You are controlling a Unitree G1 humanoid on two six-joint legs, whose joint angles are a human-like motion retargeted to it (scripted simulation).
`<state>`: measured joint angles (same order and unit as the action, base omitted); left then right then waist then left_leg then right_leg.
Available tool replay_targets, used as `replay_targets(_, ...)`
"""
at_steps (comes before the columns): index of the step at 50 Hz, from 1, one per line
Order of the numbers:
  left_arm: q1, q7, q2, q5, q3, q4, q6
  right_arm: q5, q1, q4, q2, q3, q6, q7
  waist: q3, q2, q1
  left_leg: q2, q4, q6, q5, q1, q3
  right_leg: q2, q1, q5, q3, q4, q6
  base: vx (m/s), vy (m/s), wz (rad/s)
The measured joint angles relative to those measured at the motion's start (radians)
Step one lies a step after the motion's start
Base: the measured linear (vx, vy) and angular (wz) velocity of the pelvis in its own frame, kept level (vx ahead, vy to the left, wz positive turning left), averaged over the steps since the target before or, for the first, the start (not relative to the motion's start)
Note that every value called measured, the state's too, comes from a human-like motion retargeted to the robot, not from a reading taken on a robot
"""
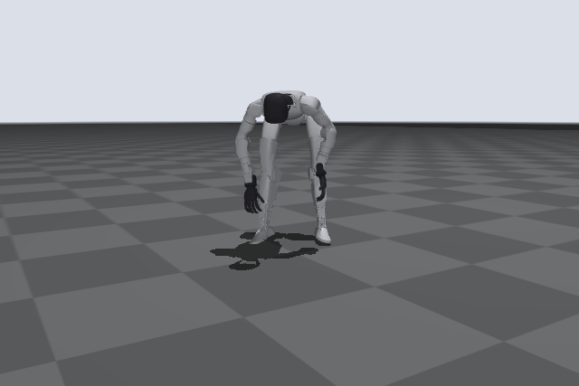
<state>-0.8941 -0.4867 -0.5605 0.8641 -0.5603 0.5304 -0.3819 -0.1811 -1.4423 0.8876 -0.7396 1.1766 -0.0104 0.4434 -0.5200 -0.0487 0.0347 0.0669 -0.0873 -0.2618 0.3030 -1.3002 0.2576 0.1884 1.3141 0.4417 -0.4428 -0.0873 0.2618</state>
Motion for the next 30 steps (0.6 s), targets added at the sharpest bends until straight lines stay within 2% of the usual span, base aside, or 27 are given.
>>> replay_targets(2,-0.113,-0.031,0.036,0.018,-0.031,0.063,-0.015,-0.078,-0.091,0.15,-0.002,-0.034,0.02,0.003,0.0,-0.02,-0.013,-0.002,0.0,0.0,0.004,-0.011,-0.006,0.003,0.008,0.002,-0.004,0.0,0.0,0.01,0.03,0.05)
replay_targets(5,-0.214,-0.072,0.043,0.012,-0.052,0.066,-0.036,-0.153,-0.257,0.379,0.059,-0.17,0.059,0.03,0.0,-0.033,-0.019,-0.004,0.0,0.0,0.007,-0.03,-0.014,0.011,0.022,0.003,-0.004,0.0,0.0,-0.01,0.03,0.1)
replay_targets(7,-0.264,-0.079,0.09,0.048,-0.083,0.023,-0.095,-0.249,-0.36,0.46,0.066,-0.184,0.049,0.074,0.0,-0.052,-0.052,-0.009,0.0,0.0,0.013,-0.047,-0.007,0.012,0.042,0.012,-0.005,0.0,0.0,-0.07,0.03,0.22)
replay_targets(10,-0.274,-0.037,0.123,0.08,-0.097,-0.08,-0.136,-0.236,-0.463,0.514,0.129,-0.201,0.061,0.135,0.0,-0.068,-0.084,-0.015,0.0,0.0,0.015,-0.065,0.0,0.017,0.064,0.02,0.0,0.0,0.0,-0.04,0.03,0.19)
replay_targets(15,-0.212,0.05,0.17,0.137,-0.096,-0.201,-0.159,-0.113,-0.454,0.464,0.293,-0.131,0.081,0.096,0.0,-0.092,-0.126,-0.021,0.0,0.0,0.013,-0.077,0.014,0.021,0.082,0.024,0.01,0.0,0.0,0.0,0.0,0.0)
replay_targets(19,-0.137,0.068,0.194,0.169,-0.077,-0.199,-0.143,-0.122,-0.361,0.404,0.424,-0.121,0.067,-0.012,0.0,-0.108,-0.145,-0.019,0.0,0.0,0.007,-0.066,0.02,0.02,0.075,0.02,0.015,0.0,0.0,0.0,0.0,0.0)
replay_targets(22,-0.083,0.062,0.193,0.172,-0.064,-0.164,-0.115,-0.113,-0.276,0.345,0.483,-0.115,0.039,-0.039,0.0,-0.111,-0.152,-0.017,0.0,0.0,0.003,-0.052,0.021,0.018,0.062,0.015,0.016,0.0,0.0,0.0,0.0,0.0)
replay_targets(26,-0.005,0.06,0.161,0.14,-0.044,-0.123,-0.076,-0.028,-0.167,0.236,0.48,-0.102,0.007,-0.007,0.0,-0.103,-0.142,-0.013,0.0,0.0,0.001,-0.03,0.019,0.014,0.038,0.008,0.014,0.0,0.0,0.0,0.0,0.0)
replay_targets(30,0.075,0.067,0.11,0.11,-0.013,-0.102,-0.055,0.037,-0.096,0.154,0.395,-0.107,0.007,0.067,0.0,-0.082,-0.111,-0.012,0.0,0.0,-0.002,-0.009,0.013,0.013,0.013,0.003,0.008,0.0,0.0,-0.02,0.02,-0.02)
